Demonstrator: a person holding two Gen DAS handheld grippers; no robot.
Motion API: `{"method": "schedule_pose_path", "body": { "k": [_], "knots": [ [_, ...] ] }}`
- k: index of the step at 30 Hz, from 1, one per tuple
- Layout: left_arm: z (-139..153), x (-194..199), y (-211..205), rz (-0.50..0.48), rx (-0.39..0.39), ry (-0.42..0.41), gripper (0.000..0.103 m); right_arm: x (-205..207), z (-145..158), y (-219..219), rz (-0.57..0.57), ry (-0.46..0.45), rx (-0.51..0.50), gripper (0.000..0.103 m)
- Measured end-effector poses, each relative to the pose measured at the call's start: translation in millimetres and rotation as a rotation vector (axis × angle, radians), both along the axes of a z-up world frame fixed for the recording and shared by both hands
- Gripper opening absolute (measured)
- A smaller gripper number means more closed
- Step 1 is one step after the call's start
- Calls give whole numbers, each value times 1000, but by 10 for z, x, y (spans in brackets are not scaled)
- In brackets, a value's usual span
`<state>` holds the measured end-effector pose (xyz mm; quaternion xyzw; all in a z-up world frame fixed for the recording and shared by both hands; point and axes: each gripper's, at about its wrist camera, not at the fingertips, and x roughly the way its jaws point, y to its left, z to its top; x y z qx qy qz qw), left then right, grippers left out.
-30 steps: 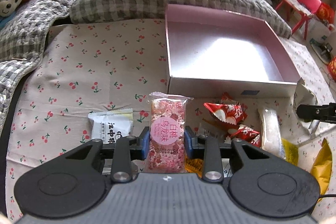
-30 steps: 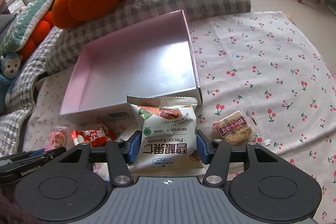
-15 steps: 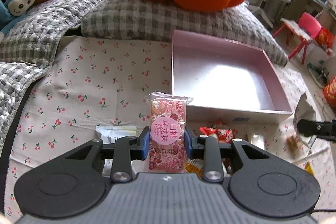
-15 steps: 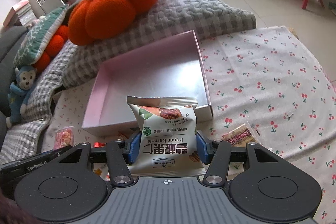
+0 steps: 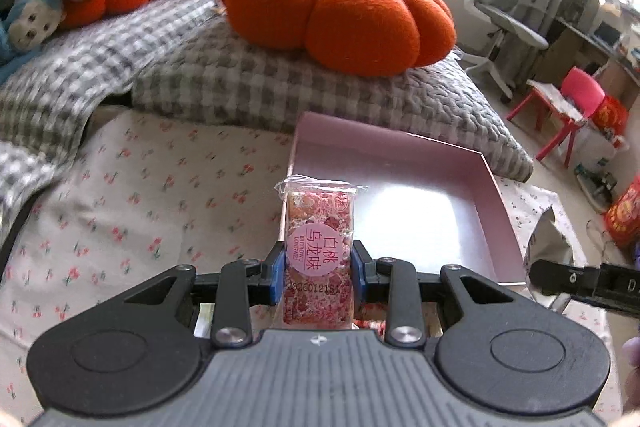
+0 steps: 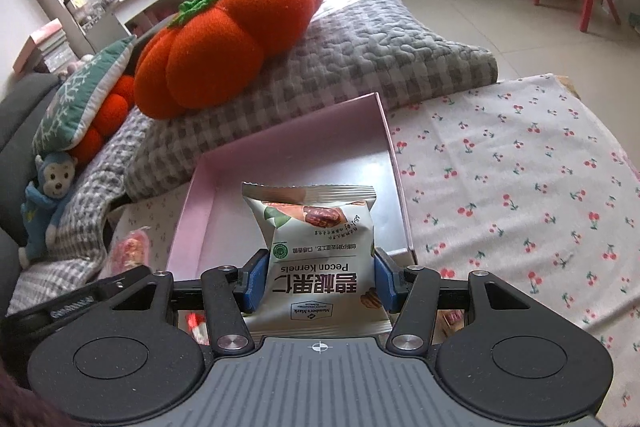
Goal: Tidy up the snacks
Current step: 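Carry both snacks over the box and open both tools to drop them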
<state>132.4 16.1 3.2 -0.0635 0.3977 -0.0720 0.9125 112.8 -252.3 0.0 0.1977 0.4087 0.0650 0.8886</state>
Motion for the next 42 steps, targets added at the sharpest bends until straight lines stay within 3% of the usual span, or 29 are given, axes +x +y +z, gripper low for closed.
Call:
{"method": "schedule_pose_path", "body": {
  "k": [11, 17, 26, 34, 38, 42],
  "knots": [
    [-181, 388, -383, -73, 101, -55, 29, 437, -215, -38, 1, -41, -17, 53],
    [-367, 486, -437, -91, 132, -40, 29, 572, -334, 51, 42, -49, -59, 53],
    [-561, 493, -351, -78, 136, 5, 30, 663, -493, 161, 70, -22, -86, 53],
    [-571, 448, -307, -92, 122, -1, 30, 679, -539, 179, 71, -18, -97, 54],
    [-580, 458, -329, -100, 121, -7, 32, 670, -518, 152, 69, -31, -81, 61],
    [-561, 450, -344, -97, 124, -16, 48, 649, -460, 109, 65, -35, -37, 73]
  ]
}}
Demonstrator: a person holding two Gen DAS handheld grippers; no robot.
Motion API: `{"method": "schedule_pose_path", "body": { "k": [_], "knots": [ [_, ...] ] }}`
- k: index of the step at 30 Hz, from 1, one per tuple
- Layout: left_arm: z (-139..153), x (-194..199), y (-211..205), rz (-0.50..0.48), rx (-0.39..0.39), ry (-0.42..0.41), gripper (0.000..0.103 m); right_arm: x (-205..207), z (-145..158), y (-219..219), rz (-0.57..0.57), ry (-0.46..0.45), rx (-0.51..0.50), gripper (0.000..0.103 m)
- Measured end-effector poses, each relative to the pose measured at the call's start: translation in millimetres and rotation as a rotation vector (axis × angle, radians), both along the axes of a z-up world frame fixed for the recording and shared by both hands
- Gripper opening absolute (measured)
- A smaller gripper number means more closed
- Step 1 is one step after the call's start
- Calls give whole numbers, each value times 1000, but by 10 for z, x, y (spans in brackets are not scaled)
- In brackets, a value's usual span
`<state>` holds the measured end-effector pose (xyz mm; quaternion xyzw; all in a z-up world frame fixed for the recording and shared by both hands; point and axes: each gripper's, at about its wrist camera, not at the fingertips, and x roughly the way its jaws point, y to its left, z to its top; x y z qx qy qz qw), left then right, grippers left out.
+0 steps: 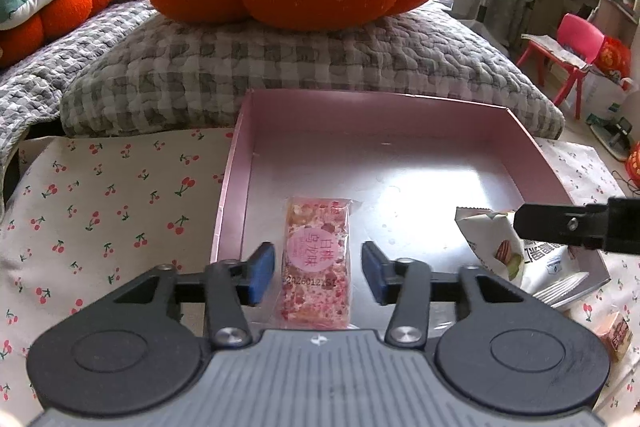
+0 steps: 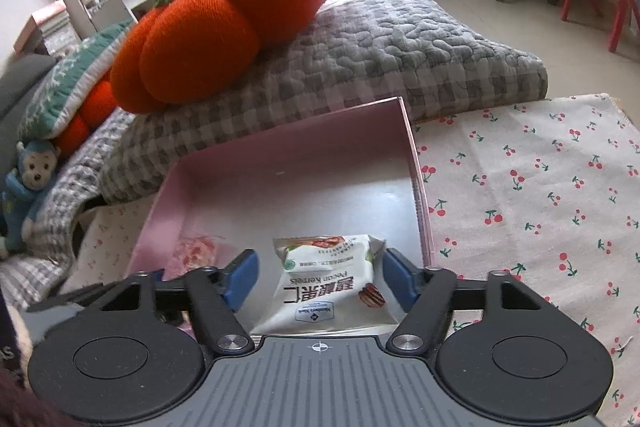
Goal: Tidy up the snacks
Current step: 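Carry both snacks over the box and open both tools to drop them, then move both tools back over the remaining snack pile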
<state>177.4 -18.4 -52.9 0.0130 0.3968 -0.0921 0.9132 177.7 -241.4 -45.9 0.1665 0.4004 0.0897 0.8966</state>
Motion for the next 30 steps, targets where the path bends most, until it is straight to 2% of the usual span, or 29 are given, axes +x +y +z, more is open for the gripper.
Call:
{"method": "schedule_pose_path", "body": {
  "k": [7, 18, 23, 30],
  "knots": [
    [126, -53, -39, -18, 2, 3, 69, -90, 126, -20, -9, 5, 4, 82],
    [435, -353, 42, 15, -5, 31, 91, -436, 505, -66, -31, 22, -12, 89],
    [540, -539, 79, 22, 9, 46, 98, -666, 625, -91, -41, 62, -7, 92],
    [592, -855, 148, 16, 82, 92, 103, -1043, 679, -108, -33, 103, -13, 93]
  ]
}}
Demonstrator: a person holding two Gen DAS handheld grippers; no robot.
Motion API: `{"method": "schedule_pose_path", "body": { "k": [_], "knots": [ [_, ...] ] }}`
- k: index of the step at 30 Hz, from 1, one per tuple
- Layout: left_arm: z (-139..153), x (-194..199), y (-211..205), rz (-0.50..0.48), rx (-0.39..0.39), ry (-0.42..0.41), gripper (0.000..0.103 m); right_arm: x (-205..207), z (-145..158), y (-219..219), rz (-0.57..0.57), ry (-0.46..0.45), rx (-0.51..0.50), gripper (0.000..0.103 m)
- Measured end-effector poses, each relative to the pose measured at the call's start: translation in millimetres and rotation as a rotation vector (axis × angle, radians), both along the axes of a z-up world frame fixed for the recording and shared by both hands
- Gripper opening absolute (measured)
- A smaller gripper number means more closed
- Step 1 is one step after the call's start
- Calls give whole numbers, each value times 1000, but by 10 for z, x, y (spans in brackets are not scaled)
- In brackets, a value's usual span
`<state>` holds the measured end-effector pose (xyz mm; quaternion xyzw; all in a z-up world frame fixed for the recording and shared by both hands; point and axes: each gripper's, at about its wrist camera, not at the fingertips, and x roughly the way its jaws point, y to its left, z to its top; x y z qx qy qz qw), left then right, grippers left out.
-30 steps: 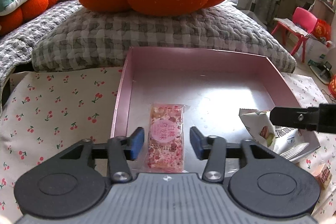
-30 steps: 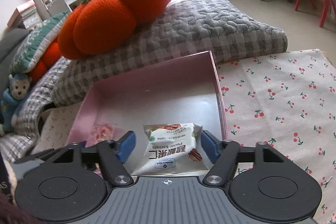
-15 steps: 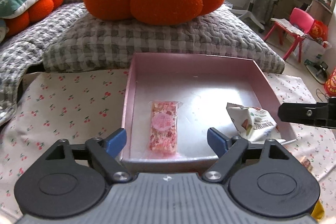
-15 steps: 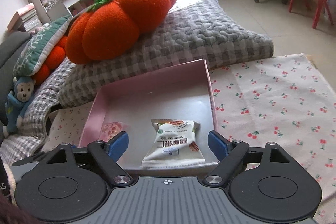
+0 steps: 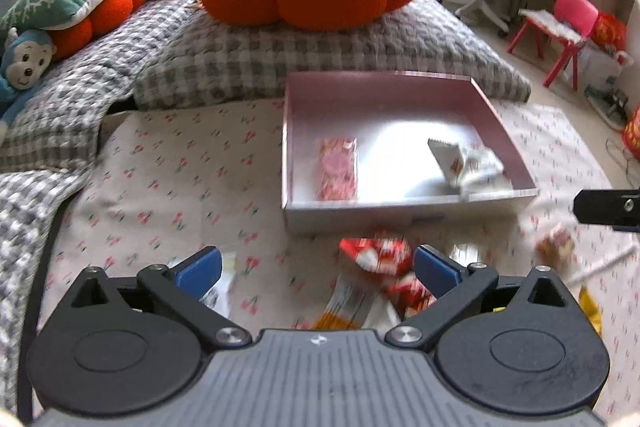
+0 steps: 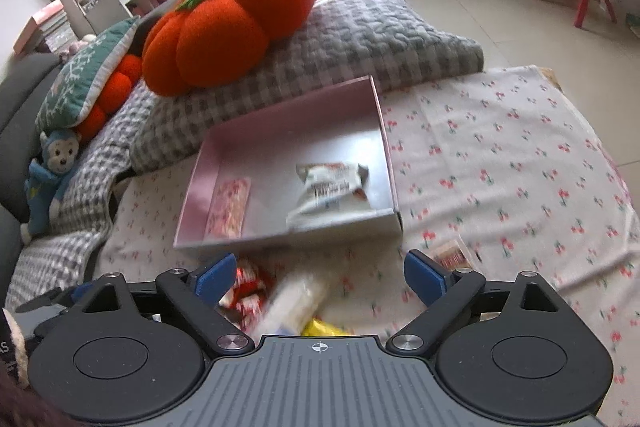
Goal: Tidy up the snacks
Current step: 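Move both tools back over the remaining snack pile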
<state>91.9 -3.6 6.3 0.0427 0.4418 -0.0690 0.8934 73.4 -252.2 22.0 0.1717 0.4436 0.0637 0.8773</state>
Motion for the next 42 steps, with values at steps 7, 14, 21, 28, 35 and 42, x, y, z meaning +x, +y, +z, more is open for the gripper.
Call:
{"method": "schedule_pose_path", "body": {
  "k": [7, 14, 21, 28, 35, 42],
  "knots": [
    [-114, -307, 160, 19, -30, 45, 103, -337, -62, 10, 22, -4, 1, 97],
    [-257, -462, 282, 29, -54, 27, 103, -573, -178, -28, 54, -45, -35, 97],
    [-415, -643, 270, -59, -33, -26, 103, -761, -342, -170, 54, -83, -81, 97],
    [-619, -738, 305, -109, -22, -33, 103, -1006, -541, -288, 85, -131, -141, 97],
    [-771, -828, 290, -193, 11, -81, 103, -1145, -681, -354, 107, -122, -157, 97],
    [-878, -803, 316, -233, 2, -84, 103, -1189, -793, -334, 115, -111, -137, 97]
  ]
}}
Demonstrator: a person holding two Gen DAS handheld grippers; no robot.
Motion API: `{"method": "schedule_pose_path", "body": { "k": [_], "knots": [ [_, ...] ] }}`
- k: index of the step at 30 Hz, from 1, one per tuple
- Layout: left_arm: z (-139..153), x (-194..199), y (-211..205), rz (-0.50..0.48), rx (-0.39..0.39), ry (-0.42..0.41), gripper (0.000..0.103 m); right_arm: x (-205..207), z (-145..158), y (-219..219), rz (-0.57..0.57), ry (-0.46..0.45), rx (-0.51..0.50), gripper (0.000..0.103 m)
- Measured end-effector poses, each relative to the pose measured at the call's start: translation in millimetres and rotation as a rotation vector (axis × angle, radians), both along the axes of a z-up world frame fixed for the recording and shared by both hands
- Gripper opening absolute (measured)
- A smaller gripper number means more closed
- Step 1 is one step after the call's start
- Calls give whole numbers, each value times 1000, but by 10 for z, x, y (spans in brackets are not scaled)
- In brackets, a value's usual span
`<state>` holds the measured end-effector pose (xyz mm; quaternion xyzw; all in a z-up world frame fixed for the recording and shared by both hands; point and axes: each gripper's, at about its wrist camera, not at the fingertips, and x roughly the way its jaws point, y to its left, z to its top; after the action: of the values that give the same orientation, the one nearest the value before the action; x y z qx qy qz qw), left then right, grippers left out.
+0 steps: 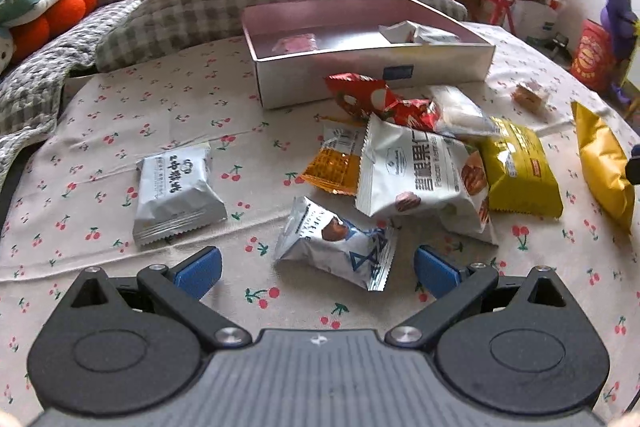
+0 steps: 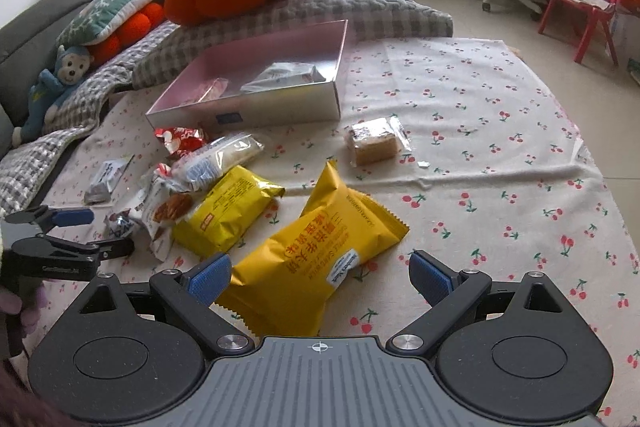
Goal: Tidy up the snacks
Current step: 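Move both tools back over the remaining snack pile, then grasp the silver candy with the left tool while the right tool grasps the yellow chip bag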
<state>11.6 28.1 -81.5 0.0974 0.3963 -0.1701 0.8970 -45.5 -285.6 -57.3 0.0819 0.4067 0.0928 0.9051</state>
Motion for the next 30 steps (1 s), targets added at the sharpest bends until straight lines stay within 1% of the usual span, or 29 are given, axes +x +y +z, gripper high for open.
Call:
{"method": "schedule_pose_path", "body": {
  "k": [5, 8, 11, 14, 20, 25, 28, 30],
  "knots": [
    [-1, -7, 17, -8, -16, -2, 102, 7, -64, 46, 12, 8, 9, 97],
    [-19, -9, 19, -21, -21, -15, 102, 39, -128, 62, 6, 38, 23, 97],
    [-16, 0, 29, -27, -34, -9, 100, 74, -198, 58, -9, 69, 38, 97],
    [-1, 4, 28, -35, -36, -11, 94, 95, -242, 41, -22, 82, 56, 97],
    [10, 34, 11, -47, -42, -11, 85, 103, -244, 82, -21, 70, 55, 97],
    [30, 47, -10, -38, -41, -15, 72, 116, -231, 133, -2, 64, 70, 97],
    [33, 48, -15, -39, -41, -15, 68, 128, -230, 142, 1, 63, 98, 97],
    [37, 47, -20, -39, -41, -16, 65, 136, -232, 161, 3, 62, 97, 97]
  ]
}}
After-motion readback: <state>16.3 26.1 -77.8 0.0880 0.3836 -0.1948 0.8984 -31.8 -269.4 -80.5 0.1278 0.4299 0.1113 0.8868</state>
